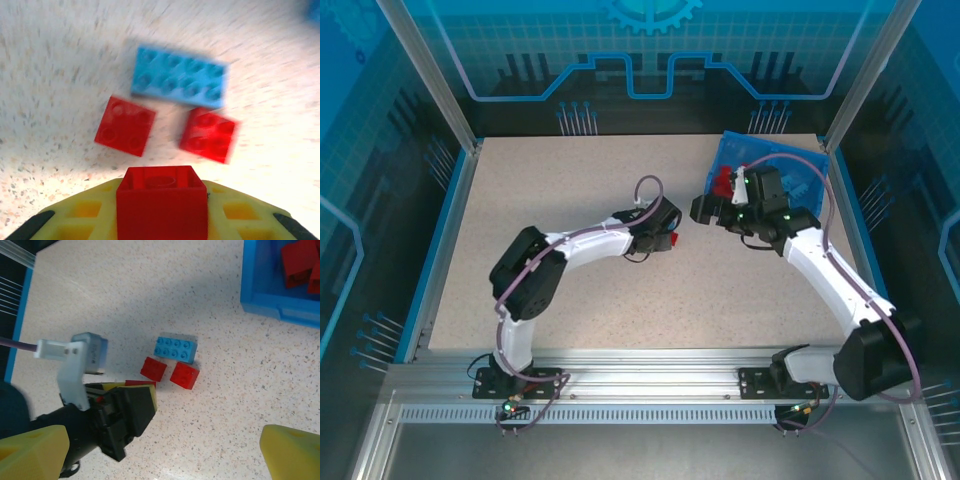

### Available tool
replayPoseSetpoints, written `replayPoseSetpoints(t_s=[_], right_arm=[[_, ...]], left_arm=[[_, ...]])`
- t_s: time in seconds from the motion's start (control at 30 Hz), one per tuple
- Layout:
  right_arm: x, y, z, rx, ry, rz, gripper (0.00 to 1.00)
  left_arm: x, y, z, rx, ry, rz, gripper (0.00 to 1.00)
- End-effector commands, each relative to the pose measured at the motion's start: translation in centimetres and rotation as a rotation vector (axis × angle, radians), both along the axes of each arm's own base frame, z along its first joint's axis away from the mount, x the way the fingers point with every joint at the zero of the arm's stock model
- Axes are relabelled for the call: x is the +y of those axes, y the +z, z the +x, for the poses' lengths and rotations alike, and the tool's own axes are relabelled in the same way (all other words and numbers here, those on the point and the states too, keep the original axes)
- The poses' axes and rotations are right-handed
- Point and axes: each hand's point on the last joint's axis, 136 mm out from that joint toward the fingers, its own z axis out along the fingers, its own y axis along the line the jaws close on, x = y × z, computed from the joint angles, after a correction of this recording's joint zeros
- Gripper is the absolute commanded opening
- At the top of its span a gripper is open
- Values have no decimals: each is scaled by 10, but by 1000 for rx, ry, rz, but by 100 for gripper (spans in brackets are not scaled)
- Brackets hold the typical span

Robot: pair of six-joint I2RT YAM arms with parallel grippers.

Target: Sort the legos into containers by color

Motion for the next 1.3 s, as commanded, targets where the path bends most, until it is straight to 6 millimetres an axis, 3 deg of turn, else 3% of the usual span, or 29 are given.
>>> replayPoseSetpoints(t_s=[0.0, 0.13, 0.3, 0.47, 0.7, 0.87, 1.0, 1.13, 1.27], right_arm=[[-7, 25, -3, -100, -20, 22, 99], [-26, 47, -12, -211, -102, 6, 99], [-65, 60, -31, -331, -274, -31, 100], [-89, 50, -49, -334, -360, -73, 100], [-99, 44, -61, -311, -378, -106, 100], [-100, 48, -61, -318, -373, -108, 100], [-101, 50, -62, -321, -375, -113, 100], [-100, 50, -62, -315, -376, -104, 100], [-103, 51, -63, -318, -388, -108, 100]], left_arm=[[-33, 80, 6, -166, -165, -107, 26], [-68, 121, 17, -267, -302, -186, 25], [-112, 150, 57, -428, -448, -157, 25], [-155, 140, 108, -565, -574, -13, 26], [-196, 122, 154, -724, -631, 37, 32], [-202, 121, 169, -811, -597, 48, 45], [-200, 132, 170, -826, -572, 39, 56], [-195, 158, 165, -840, -553, 18, 56], [-180, 201, 148, -839, -509, -46, 55]])
